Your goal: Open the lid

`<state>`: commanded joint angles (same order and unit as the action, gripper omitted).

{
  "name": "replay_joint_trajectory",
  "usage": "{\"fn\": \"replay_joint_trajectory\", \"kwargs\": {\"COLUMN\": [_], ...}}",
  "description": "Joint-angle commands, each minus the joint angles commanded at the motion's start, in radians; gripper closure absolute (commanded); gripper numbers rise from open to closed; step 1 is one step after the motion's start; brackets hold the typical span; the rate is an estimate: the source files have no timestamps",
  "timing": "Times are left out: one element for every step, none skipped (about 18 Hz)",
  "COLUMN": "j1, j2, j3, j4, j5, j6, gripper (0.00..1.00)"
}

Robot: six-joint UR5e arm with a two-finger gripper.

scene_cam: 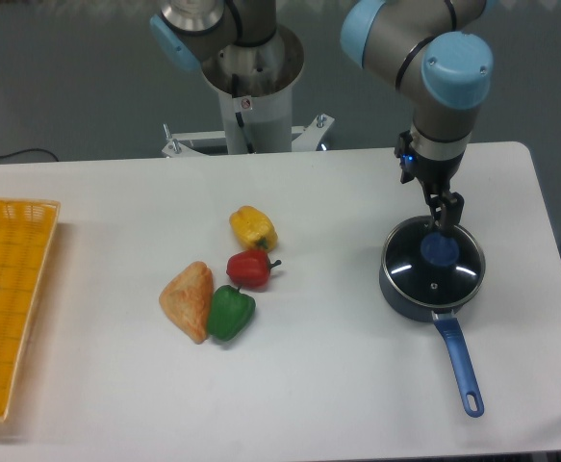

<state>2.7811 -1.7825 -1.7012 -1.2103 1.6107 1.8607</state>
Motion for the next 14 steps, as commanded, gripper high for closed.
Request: {"fn": "replay_joint_trajectory", "kwargs": {"j1": [0.002, 0.002, 0.002, 0.0, 0.0, 0.0, 0.0, 0.0, 0.002, 0.003, 0.006, 0.006, 0.006, 0.005], "j2": [0.0, 0.0, 0.0, 0.0, -0.002, -0.002, -0.005, -0.008, -0.009, -0.011, -0.018, -0.023, -0.031, -0.05], "j3": [-0.005, -0.008, -0.009, -0.009, -0.003, -0.002, 0.005, 0.012, 0.014, 0.017, 0.018, 0.021, 0.034, 0.046], "j4": [0.0, 0.0, 0.002, 0.003, 0.003, 0.003, 0.006, 0.009, 0.014, 0.026, 0.037, 0.055, 0.081, 0.095], "j5": [0.0, 0.0, 0.002, 0.002, 0.0, 0.0, 0.0, 0.0, -0.002, -0.005, -0.011, -0.012, -0.014, -0.015], "j6": [-0.006, -0.012, -0.031, -0.067, -0.107, -0.138, -0.153, -0.161, -0.173, -0.198, -0.233, -0.271, -0.302, -0.328], "gripper": [0.0, 0.0, 0.0, 0.0, 0.0, 0.0, 0.0, 0.0, 0.0, 0.0, 0.0, 0.0, 0.0, 0.0]}}
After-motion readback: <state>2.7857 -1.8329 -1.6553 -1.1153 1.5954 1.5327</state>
